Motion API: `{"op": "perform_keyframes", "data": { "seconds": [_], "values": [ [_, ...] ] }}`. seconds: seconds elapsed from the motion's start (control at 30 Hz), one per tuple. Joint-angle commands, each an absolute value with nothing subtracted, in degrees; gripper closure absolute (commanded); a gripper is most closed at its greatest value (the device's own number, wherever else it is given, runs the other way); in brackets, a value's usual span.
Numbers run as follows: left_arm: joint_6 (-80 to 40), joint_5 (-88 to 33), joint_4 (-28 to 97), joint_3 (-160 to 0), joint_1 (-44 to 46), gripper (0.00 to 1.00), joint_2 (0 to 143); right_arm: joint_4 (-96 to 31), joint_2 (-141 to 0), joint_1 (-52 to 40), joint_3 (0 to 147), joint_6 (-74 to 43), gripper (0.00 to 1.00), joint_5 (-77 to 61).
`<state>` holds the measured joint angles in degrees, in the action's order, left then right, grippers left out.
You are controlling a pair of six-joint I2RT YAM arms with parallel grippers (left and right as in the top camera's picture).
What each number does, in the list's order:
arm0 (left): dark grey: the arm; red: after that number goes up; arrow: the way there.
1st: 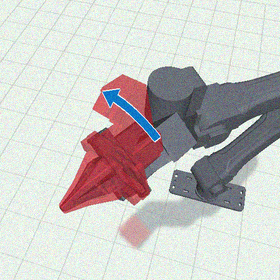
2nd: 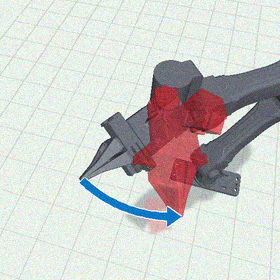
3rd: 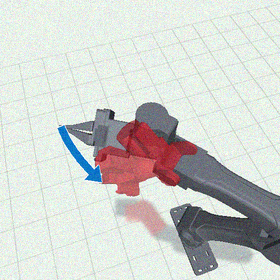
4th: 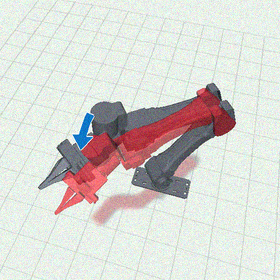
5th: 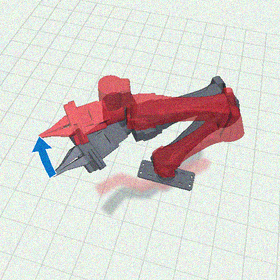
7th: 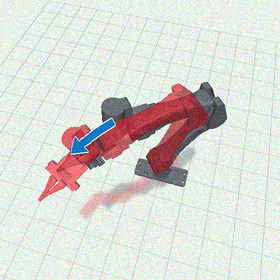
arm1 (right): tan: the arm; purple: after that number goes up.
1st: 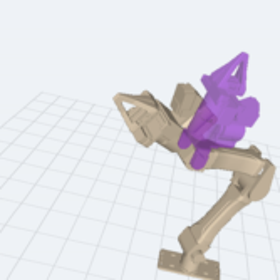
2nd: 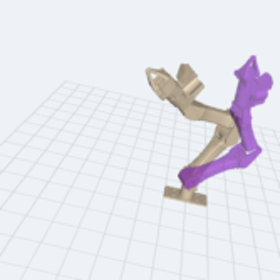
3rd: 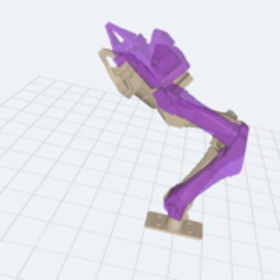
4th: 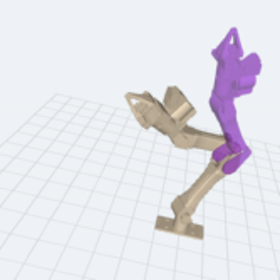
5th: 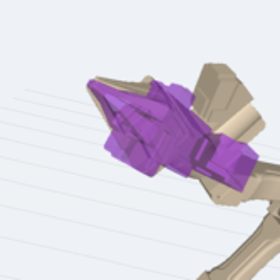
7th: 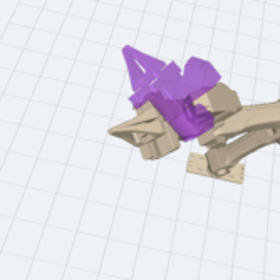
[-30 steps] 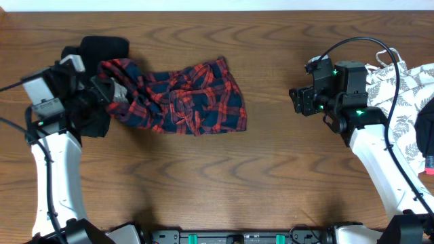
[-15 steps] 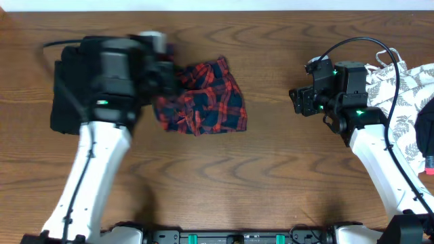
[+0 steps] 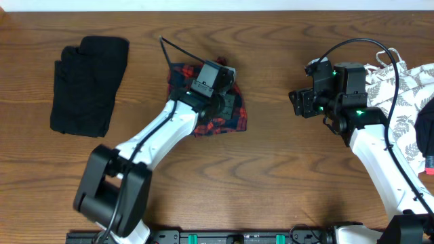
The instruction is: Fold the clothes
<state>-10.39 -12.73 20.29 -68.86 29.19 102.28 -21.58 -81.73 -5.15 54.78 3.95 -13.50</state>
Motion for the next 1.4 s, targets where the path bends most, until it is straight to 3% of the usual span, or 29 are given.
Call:
{"op": "perform_keyframes", "data": {
  "seconds": [0.0,0.37,1.37],
  "values": [
    [-9.5,-11.5,19.1,-70.1,29.3,0.94,103.2,-21.7,-81.4,-5.7,54.8,3.2,0.30,-14.0],
    [-10.4,-10.9,11.3,-72.4,32.9,0.94,103.3,-21.8,-81.4,-5.7,54.8,2.5,0.29,-14.0],
    [-15.7,-7.8,1.4,-75.7,30.0,0.94,97.9,-23.8,-81.5,-6.5,54.6,2.6,0.29,-14.0]
  ]
}}
